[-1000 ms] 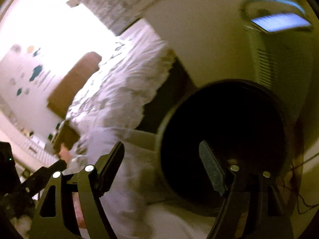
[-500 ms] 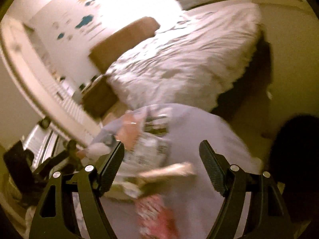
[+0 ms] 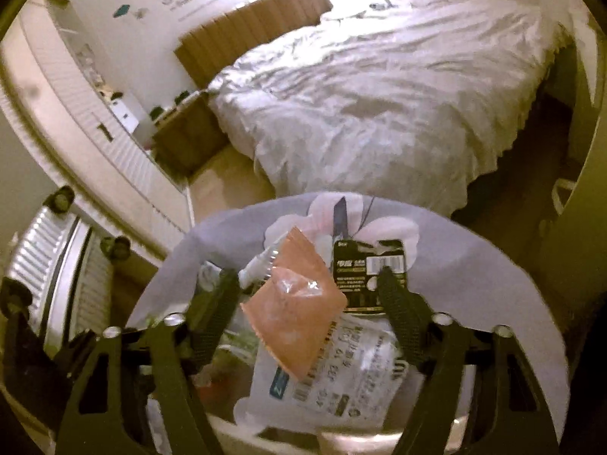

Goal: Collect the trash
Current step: 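Grasp the green bag with left tool while right tool grasps orange snack bag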

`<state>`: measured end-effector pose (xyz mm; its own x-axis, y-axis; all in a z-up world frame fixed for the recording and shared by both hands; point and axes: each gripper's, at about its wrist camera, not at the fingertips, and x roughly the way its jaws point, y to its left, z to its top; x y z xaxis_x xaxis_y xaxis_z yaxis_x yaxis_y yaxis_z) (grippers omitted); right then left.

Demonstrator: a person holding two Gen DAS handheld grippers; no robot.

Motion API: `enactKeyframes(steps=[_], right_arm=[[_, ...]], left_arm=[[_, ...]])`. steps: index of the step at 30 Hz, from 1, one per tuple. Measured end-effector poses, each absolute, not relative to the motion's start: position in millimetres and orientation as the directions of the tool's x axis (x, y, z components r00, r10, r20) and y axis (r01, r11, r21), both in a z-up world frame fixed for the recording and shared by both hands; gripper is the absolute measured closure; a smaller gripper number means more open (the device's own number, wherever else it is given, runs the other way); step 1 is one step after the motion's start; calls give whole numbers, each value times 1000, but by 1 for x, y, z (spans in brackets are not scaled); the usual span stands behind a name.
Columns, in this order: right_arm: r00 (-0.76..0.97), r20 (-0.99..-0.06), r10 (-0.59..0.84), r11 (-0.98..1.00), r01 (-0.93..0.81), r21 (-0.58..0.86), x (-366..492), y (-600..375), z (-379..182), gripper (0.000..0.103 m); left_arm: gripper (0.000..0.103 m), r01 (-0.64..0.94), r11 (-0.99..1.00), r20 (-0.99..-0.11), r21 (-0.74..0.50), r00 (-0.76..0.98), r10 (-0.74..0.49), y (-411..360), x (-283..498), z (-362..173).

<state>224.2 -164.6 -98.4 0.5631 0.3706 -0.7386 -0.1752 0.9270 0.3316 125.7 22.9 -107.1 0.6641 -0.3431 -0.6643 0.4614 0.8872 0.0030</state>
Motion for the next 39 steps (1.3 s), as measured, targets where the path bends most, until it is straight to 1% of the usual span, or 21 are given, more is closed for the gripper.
enactKeyframes(steps=[3, 4, 6, 8, 12, 17, 21, 26, 29, 33, 35, 36, 38, 39], right_arm=[[554, -746, 371, 927, -178, 329, 226, -160, -104, 59], [556, -744, 371, 927, -175, 332, 226, -159, -105, 62], [566, -730, 382, 922, -178, 344, 222, -160, -105, 63], [579, -712, 397, 915, -187, 358, 216, -160, -102, 65], [604, -679, 417, 905, -206, 372, 202, -160, -91, 67], [622, -653, 433, 898, -240, 368, 179, -153, -79, 68], [621, -651, 436, 899, -261, 353, 159, -147, -79, 68], [617, -649, 446, 894, -263, 364, 133, -149, -87, 68], [612, -656, 442, 896, -261, 360, 123, -150, -92, 68], [600, -667, 443, 895, -259, 362, 113, -147, -100, 68], [594, -670, 444, 895, -259, 363, 109, -146, -103, 68], [593, -672, 443, 896, -261, 360, 106, -145, -103, 68], [594, -674, 439, 898, -263, 352, 102, -144, -103, 68], [595, -674, 438, 899, -263, 351, 100, -144, -103, 68]], left_arm=[[65, 461, 886, -659, -49, 652, -376, 28, 129, -107], [66, 454, 889, -655, -58, 655, -377, 32, 127, -108], [75, 445, 892, -646, -79, 659, -386, 38, 128, -105], [81, 435, 896, -637, -89, 667, -387, 39, 127, -102], [84, 429, 894, -616, -130, 671, -412, 48, 122, -93], [84, 437, 876, -605, -206, 647, -465, 58, 115, -87], [84, 444, 866, -603, -231, 633, -485, 61, 104, -86], [84, 448, 832, -553, -326, 623, -553, 76, 83, -81], [84, 447, 833, -545, -325, 631, -551, 81, 75, -84], [84, 382, 874, -600, -300, 637, -485, 84, 80, -101], [84, 341, 904, -659, -258, 622, -422, 82, 86, -115], [82, 327, 909, -680, -257, 608, -411, 83, 88, -119], [79, 320, 896, -695, -309, 568, -442, 85, 88, -125], [65, 318, 896, -696, -310, 566, -442, 85, 85, -126]])
